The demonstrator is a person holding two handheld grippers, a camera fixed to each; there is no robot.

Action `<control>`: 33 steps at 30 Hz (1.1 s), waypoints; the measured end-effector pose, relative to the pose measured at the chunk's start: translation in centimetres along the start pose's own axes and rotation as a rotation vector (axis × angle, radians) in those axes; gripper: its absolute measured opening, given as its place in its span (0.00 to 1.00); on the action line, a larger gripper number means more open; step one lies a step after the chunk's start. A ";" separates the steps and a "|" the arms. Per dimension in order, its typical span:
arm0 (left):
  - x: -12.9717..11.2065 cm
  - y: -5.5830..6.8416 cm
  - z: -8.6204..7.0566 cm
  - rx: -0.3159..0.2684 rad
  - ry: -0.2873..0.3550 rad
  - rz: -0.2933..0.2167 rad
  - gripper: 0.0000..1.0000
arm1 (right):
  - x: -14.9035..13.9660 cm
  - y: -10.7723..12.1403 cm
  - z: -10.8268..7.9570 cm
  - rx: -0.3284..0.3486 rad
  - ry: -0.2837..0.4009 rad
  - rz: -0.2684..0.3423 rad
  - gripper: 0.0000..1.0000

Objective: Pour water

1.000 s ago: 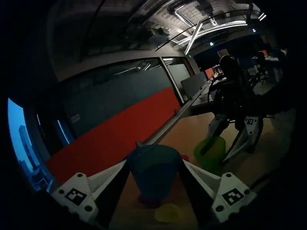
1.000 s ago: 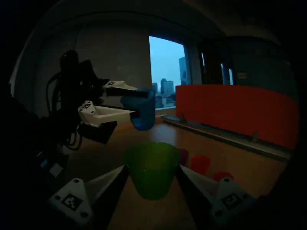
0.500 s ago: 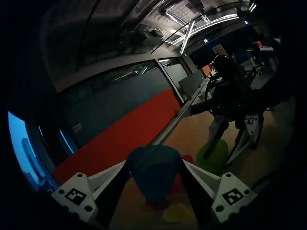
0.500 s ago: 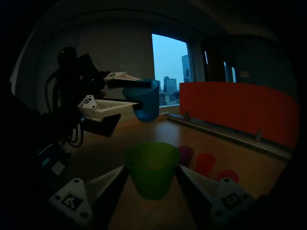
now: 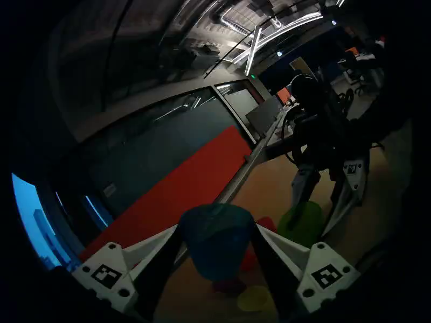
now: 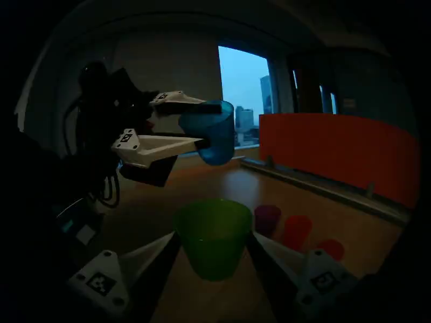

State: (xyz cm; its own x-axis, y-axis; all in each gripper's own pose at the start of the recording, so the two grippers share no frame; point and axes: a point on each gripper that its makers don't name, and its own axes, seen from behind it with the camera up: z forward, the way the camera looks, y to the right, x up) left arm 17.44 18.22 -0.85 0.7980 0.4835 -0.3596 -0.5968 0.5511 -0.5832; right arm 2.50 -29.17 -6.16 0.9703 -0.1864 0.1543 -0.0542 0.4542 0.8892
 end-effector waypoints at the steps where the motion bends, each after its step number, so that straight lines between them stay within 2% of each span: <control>1: 0.0 0.0 0.0 -0.001 0.001 0.004 0.86 | 0.0 -0.1 0.1 0.002 0.000 -0.001 0.99; 23: 0.4 0.1 -0.6 -0.021 0.013 0.092 0.86 | 1.3 -1.7 1.7 0.059 0.021 0.003 0.99; 33: 0.9 -0.2 -0.7 -0.012 0.014 0.136 0.86 | 1.8 -1.9 2.0 0.070 0.026 0.000 0.99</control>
State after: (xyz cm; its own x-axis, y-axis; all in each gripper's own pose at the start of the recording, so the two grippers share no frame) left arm 18.30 18.06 -1.61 0.7108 0.5436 -0.4465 -0.6987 0.4724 -0.5372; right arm 3.84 -32.12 -6.76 0.9760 -0.1635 0.1440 -0.0697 0.3919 0.9174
